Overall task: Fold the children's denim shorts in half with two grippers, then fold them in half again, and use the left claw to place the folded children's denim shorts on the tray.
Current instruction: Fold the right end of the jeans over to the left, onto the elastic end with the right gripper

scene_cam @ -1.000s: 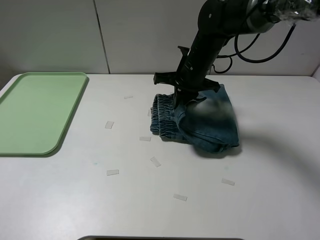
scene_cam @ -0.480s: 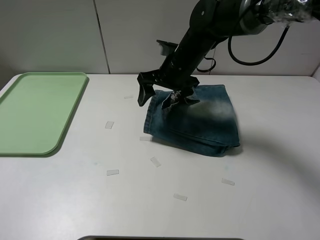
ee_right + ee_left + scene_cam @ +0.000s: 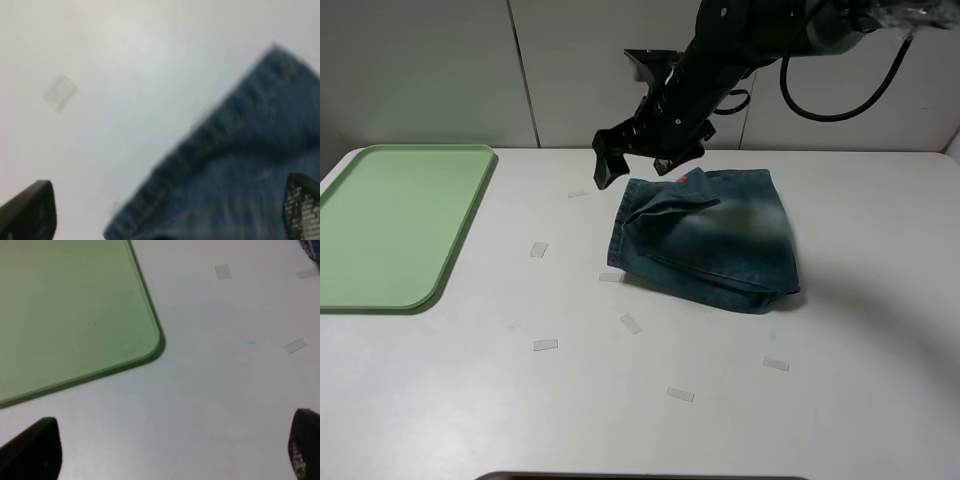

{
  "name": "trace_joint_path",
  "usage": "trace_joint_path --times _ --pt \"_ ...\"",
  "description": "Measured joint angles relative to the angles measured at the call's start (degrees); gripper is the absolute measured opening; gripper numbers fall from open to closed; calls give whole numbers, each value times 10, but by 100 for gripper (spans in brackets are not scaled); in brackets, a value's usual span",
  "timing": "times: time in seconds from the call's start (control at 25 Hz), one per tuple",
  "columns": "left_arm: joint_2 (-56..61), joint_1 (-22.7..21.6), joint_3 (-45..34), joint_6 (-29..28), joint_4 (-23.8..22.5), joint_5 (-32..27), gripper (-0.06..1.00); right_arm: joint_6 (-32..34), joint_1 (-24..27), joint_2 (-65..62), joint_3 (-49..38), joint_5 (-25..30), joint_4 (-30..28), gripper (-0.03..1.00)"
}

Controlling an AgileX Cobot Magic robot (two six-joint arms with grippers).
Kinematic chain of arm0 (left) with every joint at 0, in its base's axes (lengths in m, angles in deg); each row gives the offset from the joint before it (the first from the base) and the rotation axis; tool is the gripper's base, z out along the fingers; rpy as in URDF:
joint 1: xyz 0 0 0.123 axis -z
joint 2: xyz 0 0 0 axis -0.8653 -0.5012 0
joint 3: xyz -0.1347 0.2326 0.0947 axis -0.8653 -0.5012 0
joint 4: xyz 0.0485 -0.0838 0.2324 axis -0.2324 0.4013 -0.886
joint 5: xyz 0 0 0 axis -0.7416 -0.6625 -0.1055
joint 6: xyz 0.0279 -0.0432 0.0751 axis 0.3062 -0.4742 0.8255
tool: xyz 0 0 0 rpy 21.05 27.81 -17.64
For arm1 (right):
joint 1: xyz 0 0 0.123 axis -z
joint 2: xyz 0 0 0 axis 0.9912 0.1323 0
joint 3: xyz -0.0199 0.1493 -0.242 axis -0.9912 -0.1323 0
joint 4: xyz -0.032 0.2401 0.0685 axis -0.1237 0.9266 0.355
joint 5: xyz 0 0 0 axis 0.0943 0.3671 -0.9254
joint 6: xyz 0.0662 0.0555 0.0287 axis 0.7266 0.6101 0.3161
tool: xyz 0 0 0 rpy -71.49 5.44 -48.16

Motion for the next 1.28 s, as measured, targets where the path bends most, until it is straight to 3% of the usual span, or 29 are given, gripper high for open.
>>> trace_joint_path --times 0.32,0.52,0.64,0.96,1.28 --pt "0 0 0 0 0 0 90 13 1 -1 0 -6 -63 68" --pt "0 0 0 0 0 0 90 125 44 -1 0 12 -141 68" --pt "0 0 0 0 0 0 90 190 74 -1 0 15 -155 68" --pt "0 0 0 1 1 0 90 221 138 38 0 25 -101 68" --pt "0 0 0 1 0 0 90 152 146 72 4 27 -42 68"
